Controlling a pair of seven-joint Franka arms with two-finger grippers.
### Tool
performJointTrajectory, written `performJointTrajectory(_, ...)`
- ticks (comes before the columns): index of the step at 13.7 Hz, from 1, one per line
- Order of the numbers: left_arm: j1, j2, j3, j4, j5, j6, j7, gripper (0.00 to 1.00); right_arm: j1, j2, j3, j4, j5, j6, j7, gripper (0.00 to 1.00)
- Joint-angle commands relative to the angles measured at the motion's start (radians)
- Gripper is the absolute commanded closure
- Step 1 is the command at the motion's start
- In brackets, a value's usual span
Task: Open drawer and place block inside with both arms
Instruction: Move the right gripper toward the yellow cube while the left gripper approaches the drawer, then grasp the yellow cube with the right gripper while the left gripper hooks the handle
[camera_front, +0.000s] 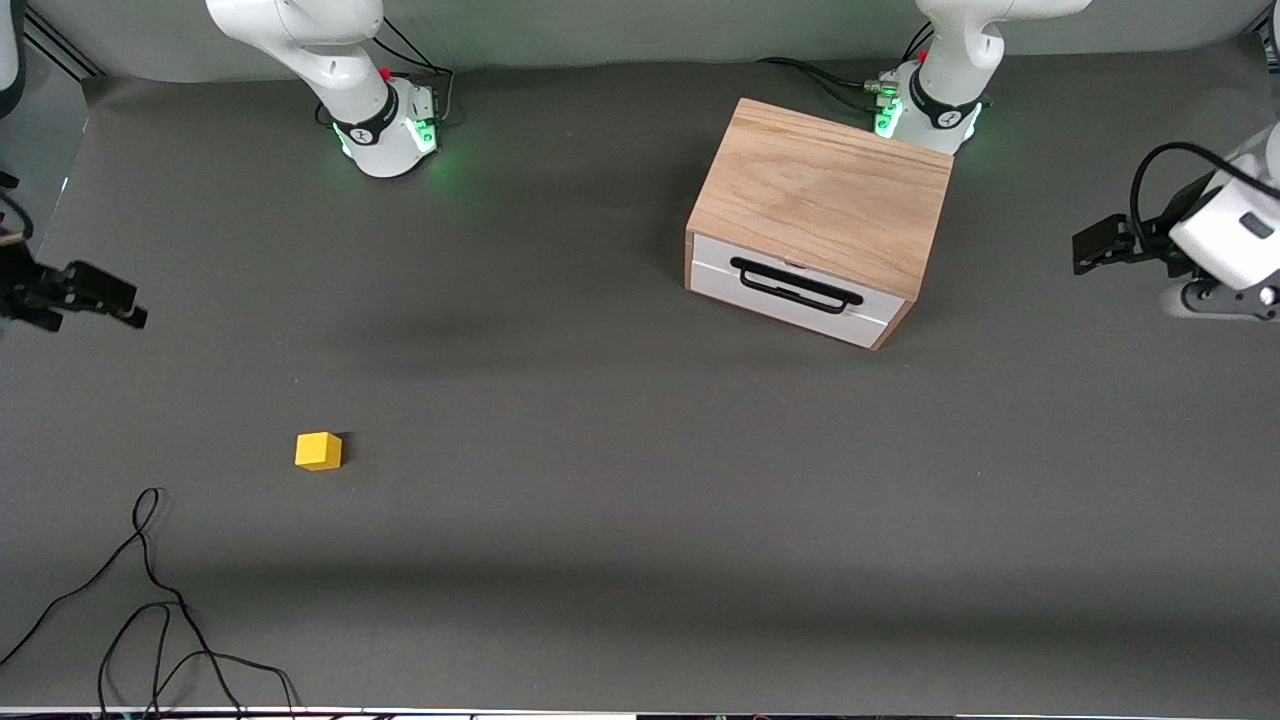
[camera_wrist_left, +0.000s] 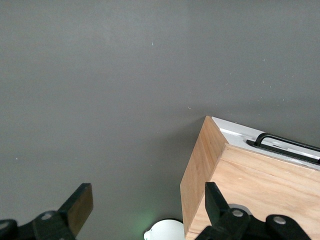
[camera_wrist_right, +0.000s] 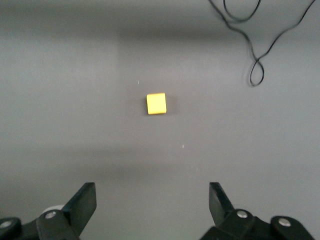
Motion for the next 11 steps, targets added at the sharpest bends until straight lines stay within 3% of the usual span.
performJointTrajectory(1, -0.006, 0.015, 0.003, 0.0, 0.011, -0.019, 0.008, 0.0, 0.013, 0.105, -0.011, 0.113, -0.008, -0.026, -0.017, 0.0)
performJointTrajectory(5, -0.005, 0.014, 0.001, 0.0, 0.004, -0.045, -0.012, 0.0, 0.028, 0.124, -0.006, 0.045, -0.005, 0.005, -0.011, 0.0)
performJointTrajectory(11, -0.075, 0.026, 0.001, -0.004, -0.077, -0.058, -0.372, 0.0, 0.03, 0.144, -0.005, -0.238, 0.002, 0.372, -0.009, 0.0)
